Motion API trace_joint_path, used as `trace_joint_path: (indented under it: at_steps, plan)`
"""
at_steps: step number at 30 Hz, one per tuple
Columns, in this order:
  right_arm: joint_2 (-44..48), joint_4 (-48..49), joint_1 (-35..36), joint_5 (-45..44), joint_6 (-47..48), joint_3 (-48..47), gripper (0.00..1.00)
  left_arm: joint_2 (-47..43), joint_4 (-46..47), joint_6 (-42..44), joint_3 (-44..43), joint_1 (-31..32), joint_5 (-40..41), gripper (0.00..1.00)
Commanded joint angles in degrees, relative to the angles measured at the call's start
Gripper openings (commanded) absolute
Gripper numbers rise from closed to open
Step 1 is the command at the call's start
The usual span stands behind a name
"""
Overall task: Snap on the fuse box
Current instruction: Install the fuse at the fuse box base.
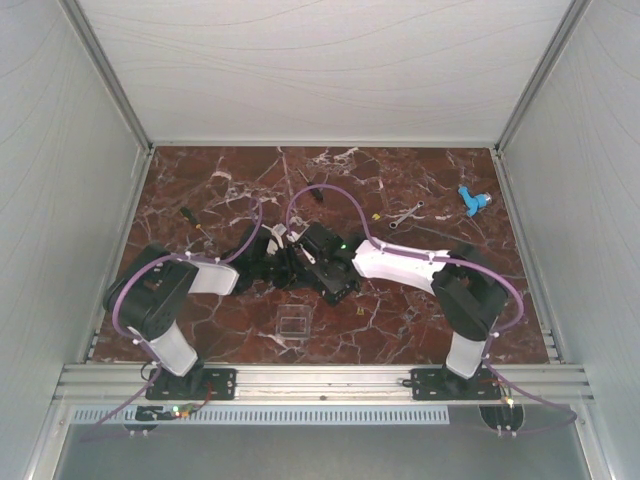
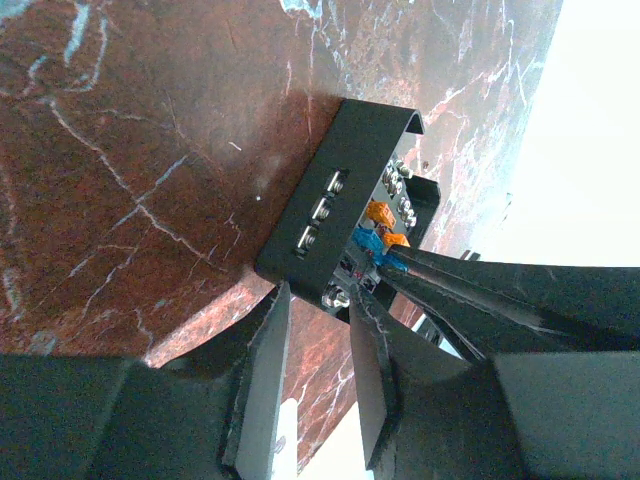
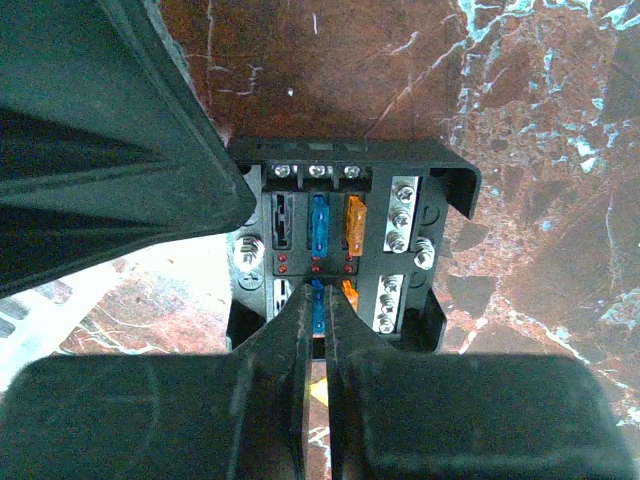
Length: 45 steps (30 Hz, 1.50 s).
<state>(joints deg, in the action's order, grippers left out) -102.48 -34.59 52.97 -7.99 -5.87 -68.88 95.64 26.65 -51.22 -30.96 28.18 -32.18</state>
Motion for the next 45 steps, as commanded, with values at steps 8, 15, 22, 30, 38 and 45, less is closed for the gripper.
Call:
trace_joint_path:
  at_steps: [8,15,22,30,38,45]
  plan:
    - [-1.8,0.5,0.3,5.1,-1.4,1.9,0.0,-0.8,2.8,-0.2,0.4,-0.5,0.2,0.3]
    - [4.0,-1.7,0.2,5.3,-2.1,-0.5,0.14,-1.7,2.2,0.2,0.2,-0.5,0.3,0.31]
    - [4.2,-3.6,-0.4,3.3,-3.7,-1.3,0.14,-1.7,2.3,0.2,0.4,-0.5,-0.1,0.31]
    - [2.9,-4.7,-0.4,3.4,-5.2,-1.4,0.1,-1.5,2.7,0.0,0.6,-0.4,-0.6,0.33]
    - [1.7,-3.9,-0.4,3.7,-5.5,-1.3,0.08,-1.4,2.9,-0.2,0.8,-0.3,-0.6,0.33]
    - [-0.4,-5.5,0.1,6.0,-4.6,-0.9,0.0,-1.2,3.3,-0.6,1.0,-0.2,-0.6,0.33]
